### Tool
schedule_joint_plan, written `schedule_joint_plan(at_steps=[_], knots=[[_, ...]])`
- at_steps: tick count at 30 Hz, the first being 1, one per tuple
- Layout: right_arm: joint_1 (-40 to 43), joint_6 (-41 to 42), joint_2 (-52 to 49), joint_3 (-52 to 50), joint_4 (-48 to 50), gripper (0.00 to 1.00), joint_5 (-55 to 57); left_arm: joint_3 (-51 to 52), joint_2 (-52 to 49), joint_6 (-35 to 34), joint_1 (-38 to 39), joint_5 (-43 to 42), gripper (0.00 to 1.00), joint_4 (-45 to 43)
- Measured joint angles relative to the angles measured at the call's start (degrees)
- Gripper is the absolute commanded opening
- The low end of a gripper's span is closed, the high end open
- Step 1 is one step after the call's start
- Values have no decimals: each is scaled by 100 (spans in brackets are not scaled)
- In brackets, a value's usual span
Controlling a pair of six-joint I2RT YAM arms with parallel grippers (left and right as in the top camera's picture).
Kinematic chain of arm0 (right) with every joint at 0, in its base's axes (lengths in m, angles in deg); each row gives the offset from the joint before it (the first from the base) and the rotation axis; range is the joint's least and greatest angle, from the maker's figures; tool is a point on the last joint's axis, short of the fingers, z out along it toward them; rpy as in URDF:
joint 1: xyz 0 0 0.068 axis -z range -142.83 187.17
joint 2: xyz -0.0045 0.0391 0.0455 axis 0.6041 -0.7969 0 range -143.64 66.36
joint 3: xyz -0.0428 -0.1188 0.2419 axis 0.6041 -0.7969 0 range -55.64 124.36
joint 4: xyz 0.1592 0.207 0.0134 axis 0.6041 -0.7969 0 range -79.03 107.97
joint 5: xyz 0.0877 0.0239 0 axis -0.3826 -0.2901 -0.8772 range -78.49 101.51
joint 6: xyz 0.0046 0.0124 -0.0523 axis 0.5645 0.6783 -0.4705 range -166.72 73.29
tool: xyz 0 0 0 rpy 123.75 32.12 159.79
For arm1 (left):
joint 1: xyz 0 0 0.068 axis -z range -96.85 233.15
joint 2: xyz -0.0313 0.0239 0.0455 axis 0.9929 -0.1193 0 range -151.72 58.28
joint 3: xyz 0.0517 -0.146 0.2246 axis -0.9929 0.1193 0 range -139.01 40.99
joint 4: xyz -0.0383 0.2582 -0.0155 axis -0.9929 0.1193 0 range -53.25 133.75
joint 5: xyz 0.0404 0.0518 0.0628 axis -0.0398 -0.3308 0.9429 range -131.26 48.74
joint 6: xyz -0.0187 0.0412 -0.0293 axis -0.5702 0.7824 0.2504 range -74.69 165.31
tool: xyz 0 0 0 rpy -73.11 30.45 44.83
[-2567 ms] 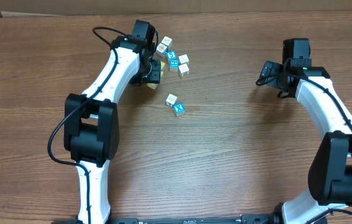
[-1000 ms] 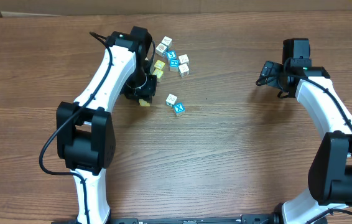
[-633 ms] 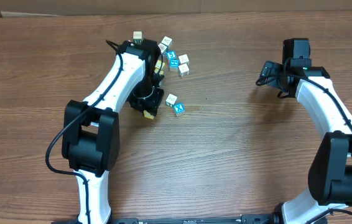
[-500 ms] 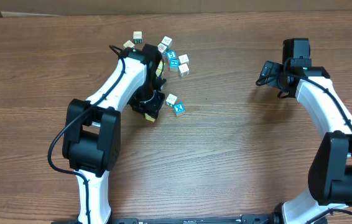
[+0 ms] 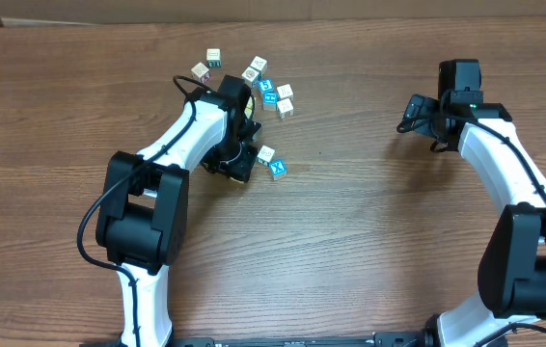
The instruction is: Form a circle
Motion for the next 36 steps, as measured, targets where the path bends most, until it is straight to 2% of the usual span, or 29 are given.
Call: schedule_joint_plan(at_steps=[6, 12, 20, 26, 32, 36], knots=[[0, 0, 0, 0, 4, 100, -2, 4, 0, 17, 0, -2, 52, 221], [0, 0, 0, 0, 0, 100, 0, 4, 0, 15, 0, -4, 51, 247], [0, 2, 0, 0, 0, 100, 0, -7, 0, -125, 0, -24, 58, 490], [0, 0, 0, 0, 4, 100, -2, -20, 313, -177, -2, -22, 57, 501], [0, 0, 0, 0, 2, 100, -2, -160, 850, -560, -17, -22, 57, 382], [0, 2, 0, 0, 2, 100, -2, -184, 872, -1150, -57, -20, 59, 343]])
